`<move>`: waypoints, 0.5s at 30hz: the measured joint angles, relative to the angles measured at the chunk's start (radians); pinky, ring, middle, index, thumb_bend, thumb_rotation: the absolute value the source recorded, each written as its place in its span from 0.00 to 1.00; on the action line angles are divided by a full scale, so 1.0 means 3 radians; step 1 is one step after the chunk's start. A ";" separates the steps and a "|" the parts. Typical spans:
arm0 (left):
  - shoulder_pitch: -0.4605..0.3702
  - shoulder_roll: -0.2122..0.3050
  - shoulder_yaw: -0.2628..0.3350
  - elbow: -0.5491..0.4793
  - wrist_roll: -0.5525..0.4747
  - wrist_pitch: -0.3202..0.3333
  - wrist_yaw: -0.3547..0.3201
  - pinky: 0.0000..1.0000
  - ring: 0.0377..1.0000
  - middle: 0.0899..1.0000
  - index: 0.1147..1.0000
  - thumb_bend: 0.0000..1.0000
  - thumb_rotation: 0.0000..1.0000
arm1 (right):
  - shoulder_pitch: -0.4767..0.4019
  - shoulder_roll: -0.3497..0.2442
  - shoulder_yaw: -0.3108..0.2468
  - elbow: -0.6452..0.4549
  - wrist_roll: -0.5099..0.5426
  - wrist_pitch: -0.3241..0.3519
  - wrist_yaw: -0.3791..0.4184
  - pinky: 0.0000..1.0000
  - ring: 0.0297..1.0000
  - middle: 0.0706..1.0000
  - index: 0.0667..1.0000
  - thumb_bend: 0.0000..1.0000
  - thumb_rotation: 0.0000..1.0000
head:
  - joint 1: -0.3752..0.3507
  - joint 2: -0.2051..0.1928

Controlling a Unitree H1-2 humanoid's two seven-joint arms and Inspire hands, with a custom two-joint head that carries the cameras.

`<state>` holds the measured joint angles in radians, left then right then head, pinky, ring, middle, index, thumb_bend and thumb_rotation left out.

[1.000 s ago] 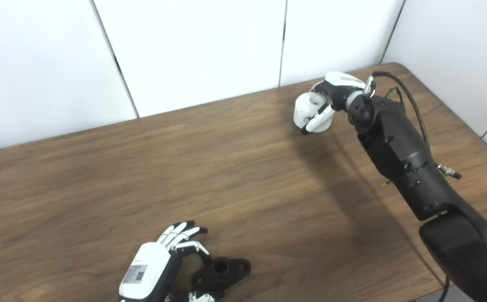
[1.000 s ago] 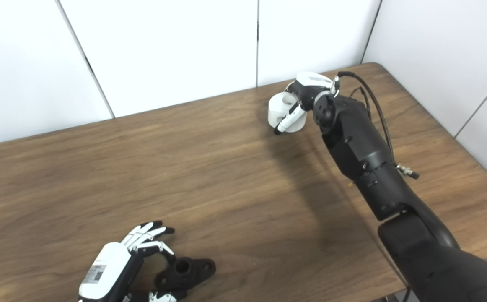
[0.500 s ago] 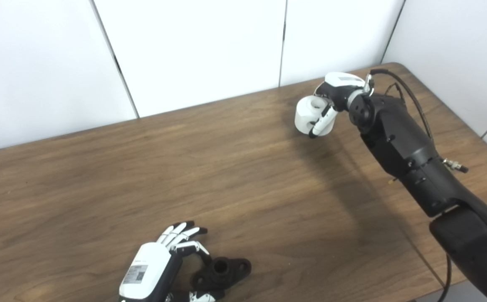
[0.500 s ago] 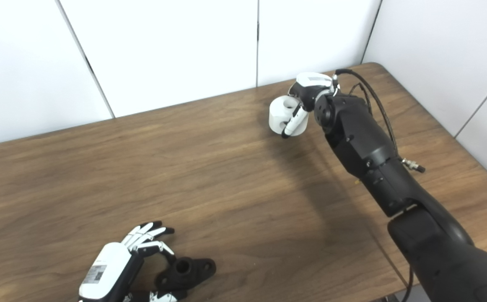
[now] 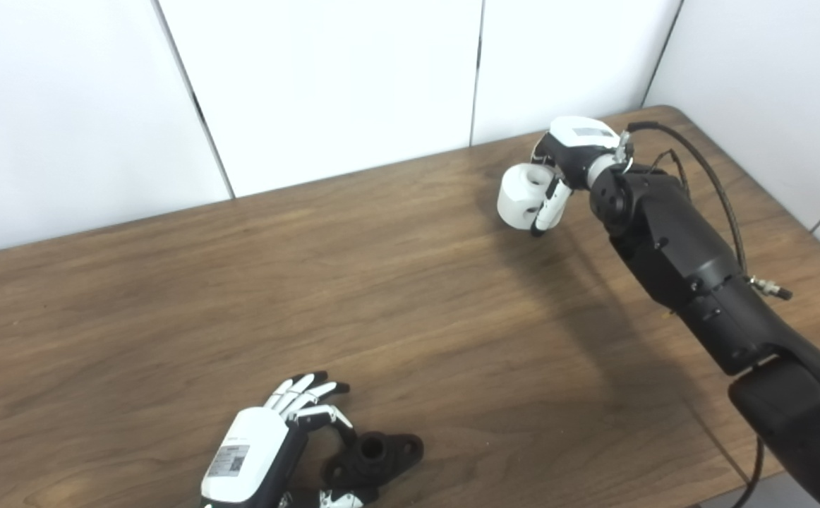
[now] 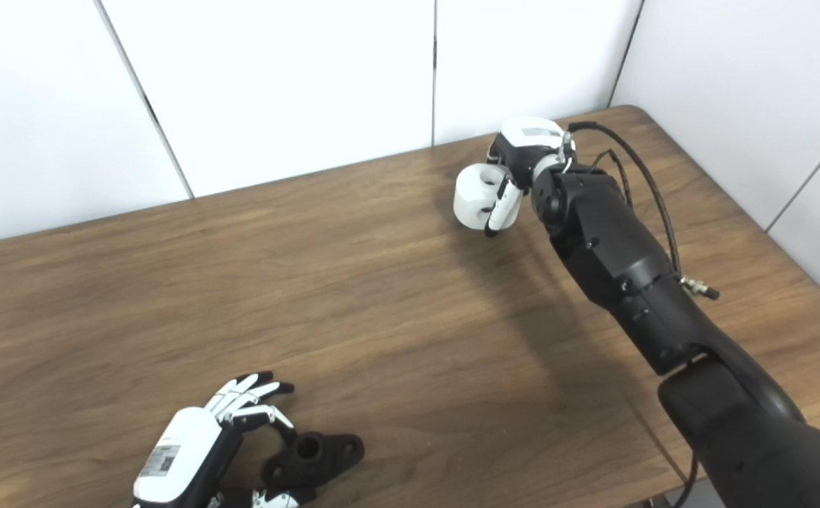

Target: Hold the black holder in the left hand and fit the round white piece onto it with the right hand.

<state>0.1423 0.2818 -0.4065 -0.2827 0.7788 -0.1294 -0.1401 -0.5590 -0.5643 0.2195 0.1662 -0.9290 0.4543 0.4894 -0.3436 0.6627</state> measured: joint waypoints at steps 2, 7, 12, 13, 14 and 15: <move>0.0000 0.0000 0.0000 0.0000 0.0001 0.0000 0.0000 0.93 0.92 0.83 0.43 0.51 0.06 | 0.0000 -0.0017 0.0014 -0.0019 0.0004 0.0001 0.0018 0.36 0.33 0.30 0.45 0.53 0.13 | -0.0015 0.0005; -0.0001 0.0000 -0.0001 0.0000 0.0008 0.0000 0.0000 0.93 0.92 0.83 0.43 0.51 0.06 | 0.0000 -0.0058 0.0031 -0.0039 0.0045 0.0004 0.0095 0.46 0.45 0.37 0.45 0.53 0.14 | -0.0005 0.0010; 0.0000 -0.0002 0.0000 -0.0001 0.0010 0.0000 0.0000 0.93 0.92 0.83 0.43 0.51 0.06 | 0.0000 -0.0068 0.0048 -0.0071 0.0069 0.0003 0.0122 0.49 0.50 0.39 0.45 0.53 0.14 | 0.0005 0.0026; -0.0001 -0.0003 0.0000 -0.0001 0.0010 0.0000 0.0000 0.93 0.92 0.82 0.43 0.51 0.06 | 0.0000 -0.0068 0.0048 -0.0082 0.0077 0.0003 0.0132 0.50 0.51 0.40 0.45 0.53 0.14 | 0.0005 0.0031; -0.0001 -0.0003 0.0000 -0.0001 0.0010 0.0000 0.0000 0.92 0.92 0.82 0.43 0.51 0.06 | 0.0000 -0.0068 0.0048 -0.0104 0.0086 0.0002 0.0146 0.51 0.52 0.41 0.45 0.53 0.14 | 0.0005 0.0031; -0.0002 -0.0003 0.0001 -0.0001 0.0010 0.0000 0.0000 0.93 0.92 0.82 0.43 0.51 0.06 | 0.0001 -0.0068 0.0048 -0.0140 0.0096 0.0001 0.0158 0.52 0.53 0.42 0.45 0.53 0.07 | 0.0010 0.0036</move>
<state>0.1418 0.2807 -0.4063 -0.2829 0.7817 -0.1294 -0.1400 -0.5587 -0.5846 0.2339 0.1241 -0.9003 0.4545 0.5369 -0.3406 0.6734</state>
